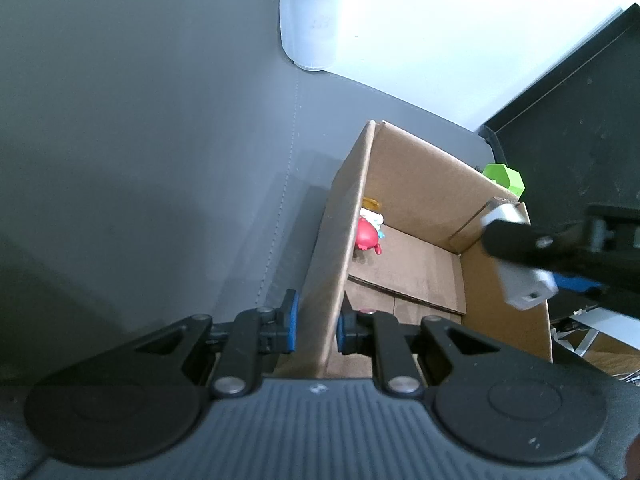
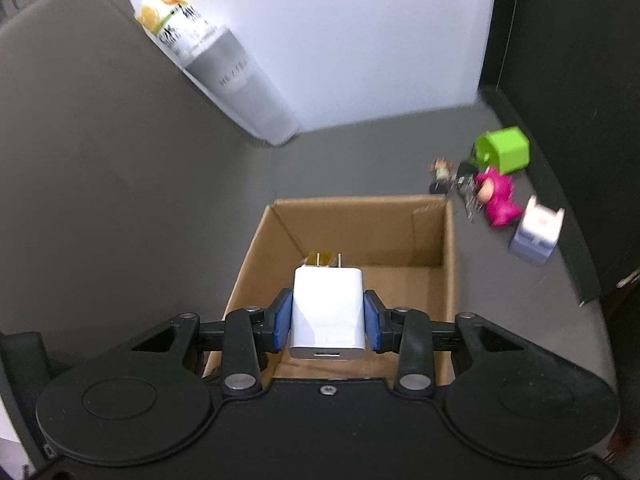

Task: Organize rigid objects
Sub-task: 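Lift the white plug charger with the right gripper and carry it over the box, then lower the white charger into the box and open the right gripper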

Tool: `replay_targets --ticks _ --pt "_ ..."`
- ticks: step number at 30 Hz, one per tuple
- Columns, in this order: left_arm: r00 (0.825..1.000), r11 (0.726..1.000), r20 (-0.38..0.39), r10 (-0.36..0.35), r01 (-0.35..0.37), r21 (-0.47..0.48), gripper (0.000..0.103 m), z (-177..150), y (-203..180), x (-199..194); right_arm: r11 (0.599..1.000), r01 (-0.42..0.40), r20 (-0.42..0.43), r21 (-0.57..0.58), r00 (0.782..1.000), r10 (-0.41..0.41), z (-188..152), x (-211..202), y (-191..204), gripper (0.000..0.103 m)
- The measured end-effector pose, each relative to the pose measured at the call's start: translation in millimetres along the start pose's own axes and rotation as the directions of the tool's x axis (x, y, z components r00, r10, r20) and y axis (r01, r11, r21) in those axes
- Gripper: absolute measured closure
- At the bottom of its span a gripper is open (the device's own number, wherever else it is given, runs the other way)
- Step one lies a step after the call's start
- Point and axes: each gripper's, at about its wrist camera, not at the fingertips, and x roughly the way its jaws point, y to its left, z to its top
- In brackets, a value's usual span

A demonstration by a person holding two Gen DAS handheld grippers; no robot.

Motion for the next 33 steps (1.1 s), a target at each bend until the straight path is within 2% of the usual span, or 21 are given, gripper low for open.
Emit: replay_targets --ticks 5,14,20,33 --pt "1.0 1.0 -0.009 -0.013 0.013 -0.021 0.086 1.6 3.1 -1.0 0.996 -0.021 -0.07 0.088 0.997 0.027 -2.1 23.9 -2.8 0.066" --pt "0.999 0.999 -0.015 -0.031 0.03 -0.036 0.086 4.4 10.3 -0.4 0.995 0.008 -0.128 0.096 0.992 0.004 -2.5 44.6 2.2 0.066" --pt "1.0 0.999 -0.013 -0.028 0.028 -0.033 0.086 3.4 10.3 -2.9 0.993 0.026 -0.196 0.114 0.981 -0.004 -4.1 62.2 2.4 0.066" --pt "1.0 0.999 0.001 -0.027 0.027 -0.034 0.086 0.9 8.9 -6.3 0.988 0.035 -0.224 0.15 0.974 0.0 -5.5 79.1 4.6 0.066"
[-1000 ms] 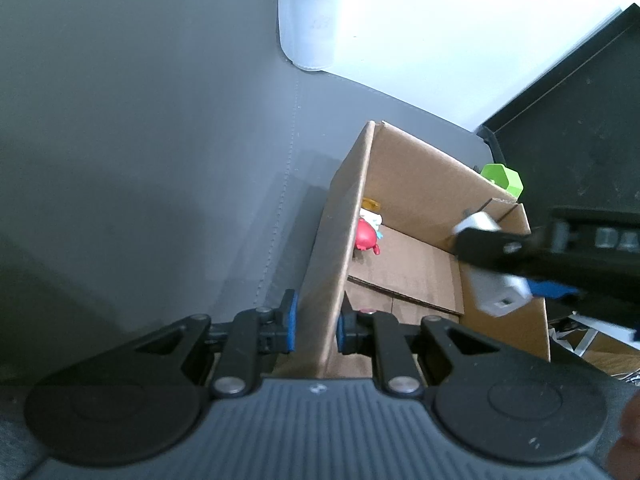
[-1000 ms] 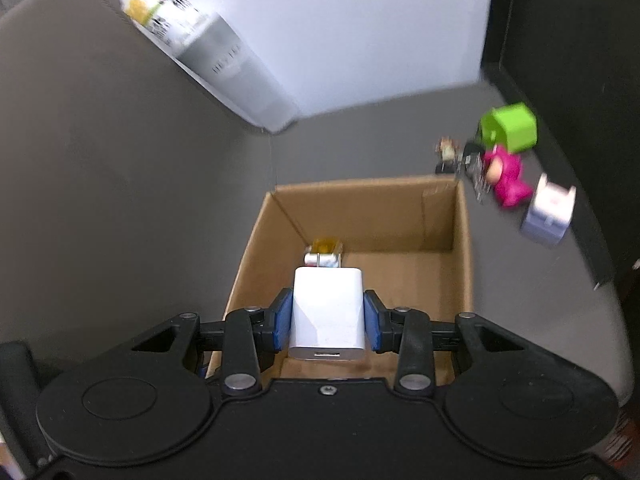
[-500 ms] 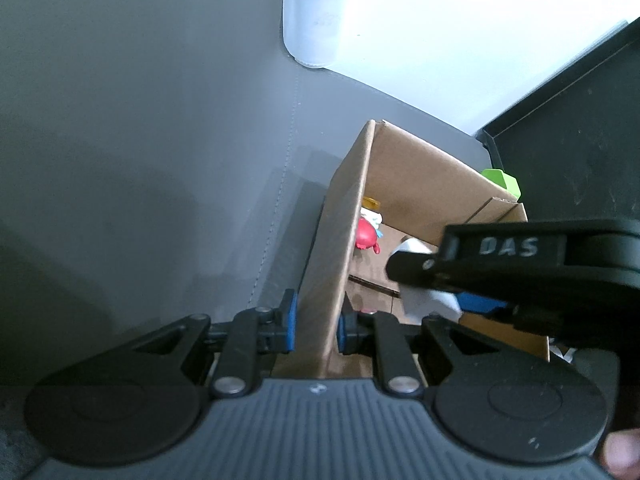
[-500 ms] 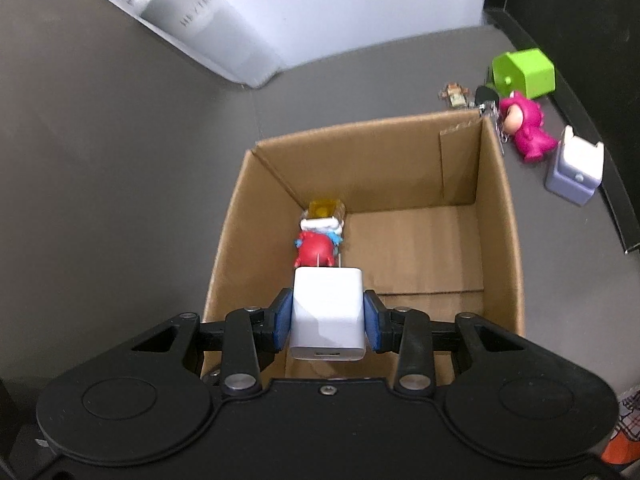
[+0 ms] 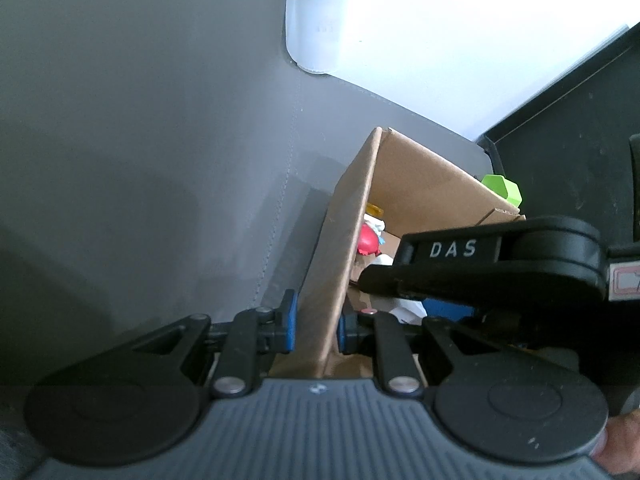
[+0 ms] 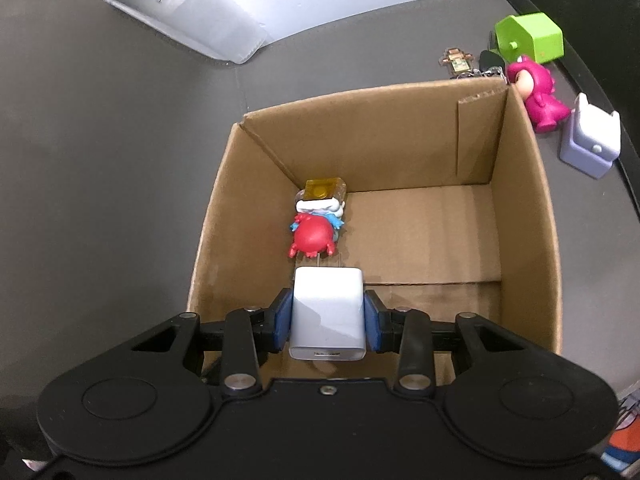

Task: Organize rigid objects
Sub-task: 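Lower the white charger into the box and open the right gripper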

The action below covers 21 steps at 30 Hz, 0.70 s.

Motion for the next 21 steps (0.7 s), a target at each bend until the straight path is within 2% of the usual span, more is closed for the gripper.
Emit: replay_targets --ticks 10,15,21 --pt "0.999 1.0 0.023 0.026 -0.026 -0.001 0.086 -1.2 -2.7 -4.5 0.999 -0.043 0.076 -0.03 0.996 0.045 -0.7 -31.5 4.4 0.064" --pt "0.998 0.999 0.042 0.042 -0.042 -0.006 0.086 -3.0 -5.2 -8.1 0.995 -0.09 0.112 -0.047 0.989 0.095 0.1 -55.3 2.8 0.063" --pt "0.997 0.998 0.053 0.054 -0.054 -0.01 0.086 -6.6 -9.2 -11.4 0.993 -0.109 0.166 -0.048 0.979 0.116 6.3 -75.2 -2.7 0.06"
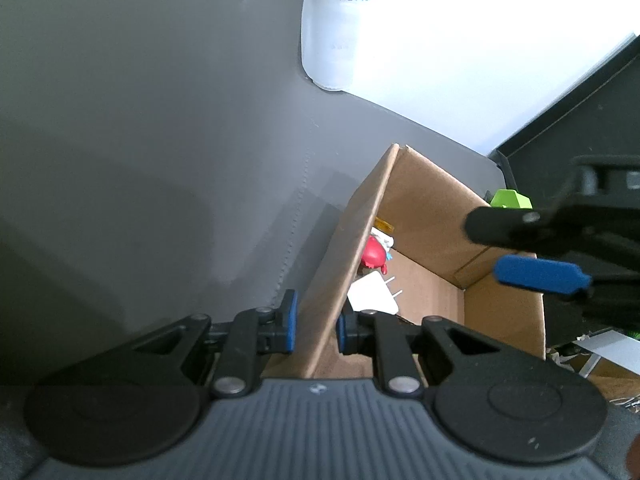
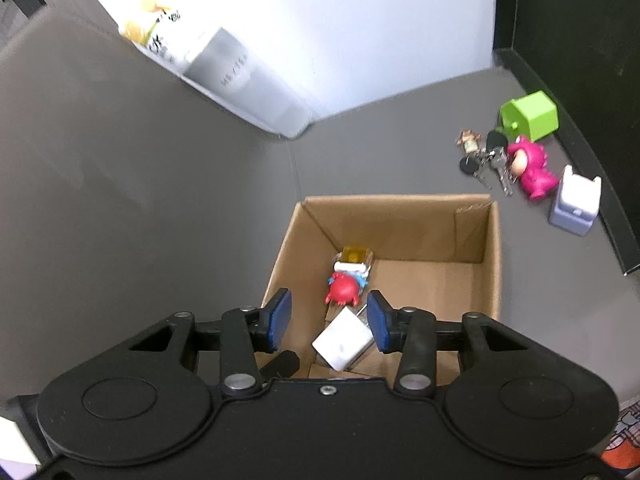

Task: Organize rigid objects
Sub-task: 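Lower the white charger into the box and open the right gripper, then move the right tool from the box to the pink dinosaur figure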

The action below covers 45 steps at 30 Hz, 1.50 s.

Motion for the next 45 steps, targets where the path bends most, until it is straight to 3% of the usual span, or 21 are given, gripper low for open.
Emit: replay_targets --ticks 8,12,19,23,36,45 --pt "0.999 0.999 0.021 0.03 -0.029 -0.012 0.086 -5.1 -4.5 -3.4 1.0 -0.006 0.054 0.015 0.999 0.005 7.9 -24.9 -15.0 0.059" --pt "0.999 0.999 0.028 0.041 -0.04 -0.019 0.086 -7.5 -7.9 -6.2 0.994 -0.064 0.048 0.09 0.997 0.06 11.5 -28.8 -31.8 0.059" --pt "0.997 0.998 0.046 0.057 -0.055 -0.043 0.086 -11.0 -10.2 -5.0 0.989 -0.068 0.063 0.129 0.996 0.061 15.5 -35.1 -55.8 0.058" --pt "0.996 0.997 0.056 0.062 -0.059 -0.051 0.086 -14.3 -11.7 -5.1 0.991 -0.024 0.081 0.131 0.997 0.013 18.2 -40.8 -73.6 0.05" --pt "0.998 0.993 0.052 0.036 -0.03 -0.116 0.086 -16.9 0.8 -9.3 0.992 0.096 0.094 0.083 0.99 -0.103 47.5 -32.7 -112.1 0.05" --pt "0.997 0.994 0.058 0.041 -0.035 -0.106 0.086 -17.5 1.5 -12.4 0.987 0.146 0.035 -0.065 0.989 -0.144 75.4 0.6 -106.4 0.05"
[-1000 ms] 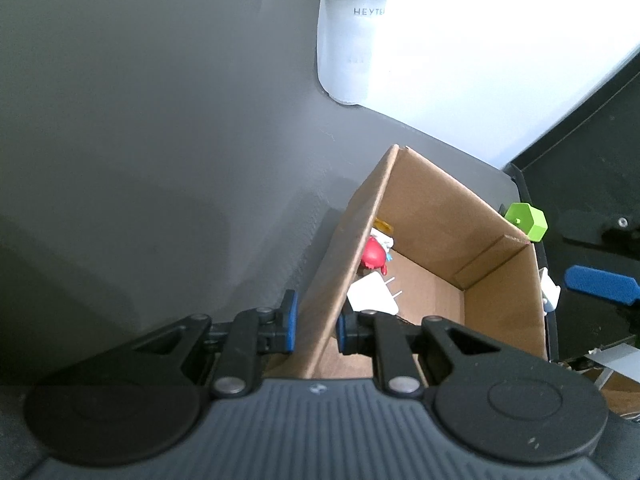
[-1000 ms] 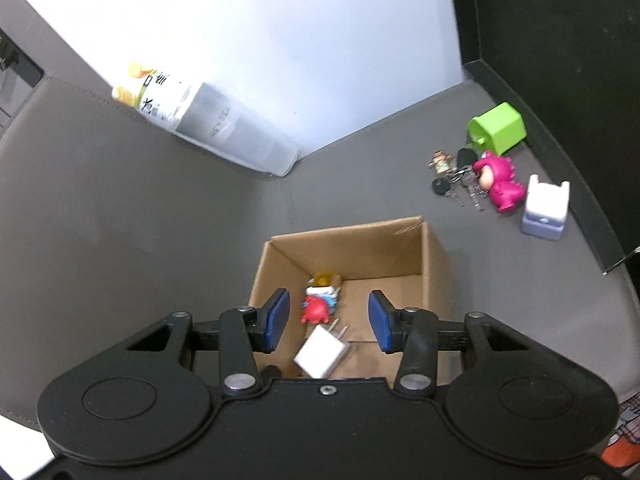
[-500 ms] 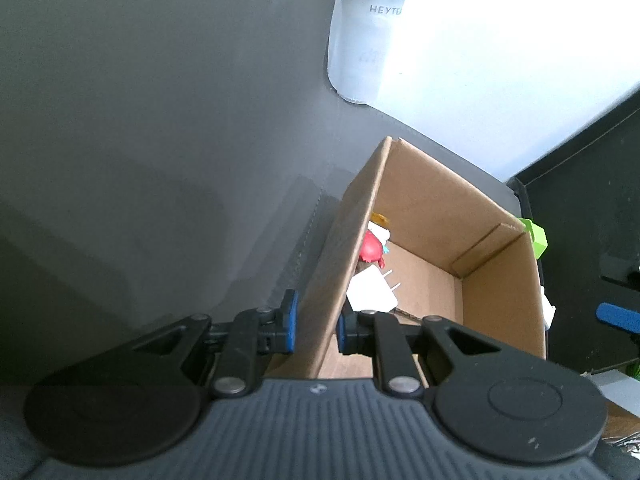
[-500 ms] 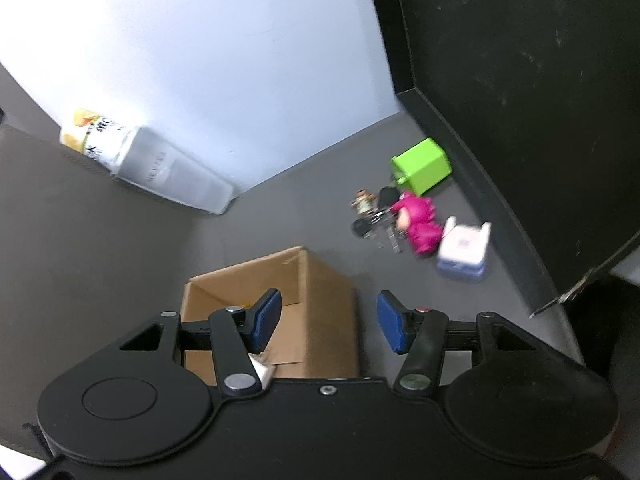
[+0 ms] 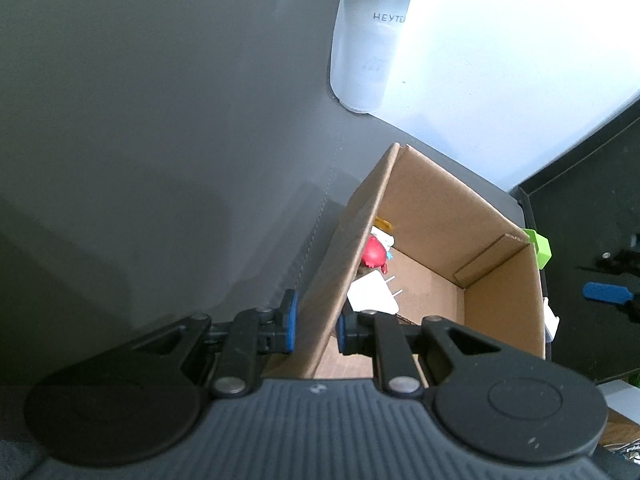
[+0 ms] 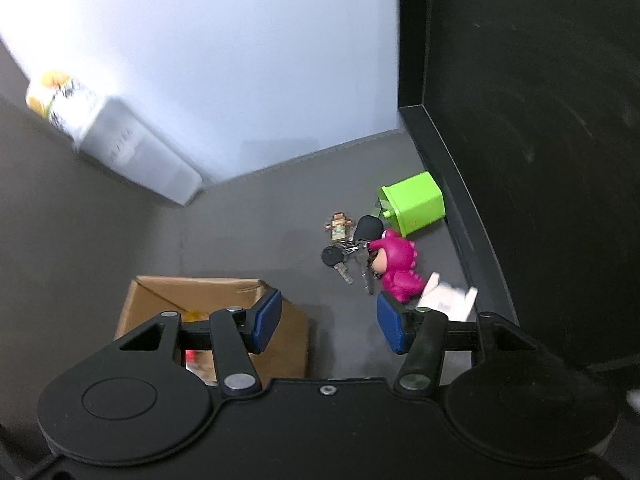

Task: Organize rigid objects
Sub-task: 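Move the right tool from the box to the pink dinosaur figure, then close the right gripper on the pink dinosaur figure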

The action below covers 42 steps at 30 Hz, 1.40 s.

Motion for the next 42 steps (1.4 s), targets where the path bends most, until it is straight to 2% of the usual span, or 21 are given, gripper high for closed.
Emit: replay_targets --ticks 4,16,31,35,42 --pt "1.0 1.0 -0.003 0.0 0.0 0.001 0.086 2.4 -1.1 4.1 0.995 0.069 -0.03 -0.077 0.997 -0.072 8.3 16.3 -0.9 0.05" --pt "1.0 1.0 -0.002 -0.001 0.001 0.001 0.086 1.6 -4.7 6.7 0.984 0.151 -0.094 -0.099 0.983 -0.16 26.3 62.7 -21.9 0.05" --pt "1.0 1.0 -0.002 -0.004 0.004 0.008 0.086 1.2 -4.2 6.3 0.973 0.188 -0.146 -0.132 0.967 -0.207 28.3 107.8 -16.9 0.05" --pt "1.0 1.0 -0.001 -0.005 0.005 0.008 0.086 1.2 -4.3 6.1 0.969 0.191 -0.167 -0.16 0.962 -0.217 27.2 116.1 -15.8 0.059" --pt "1.0 1.0 -0.004 -0.006 0.006 0.002 0.086 1.1 -3.7 7.3 0.964 0.196 -0.132 -0.181 0.966 -0.222 28.0 105.0 -11.8 0.061"
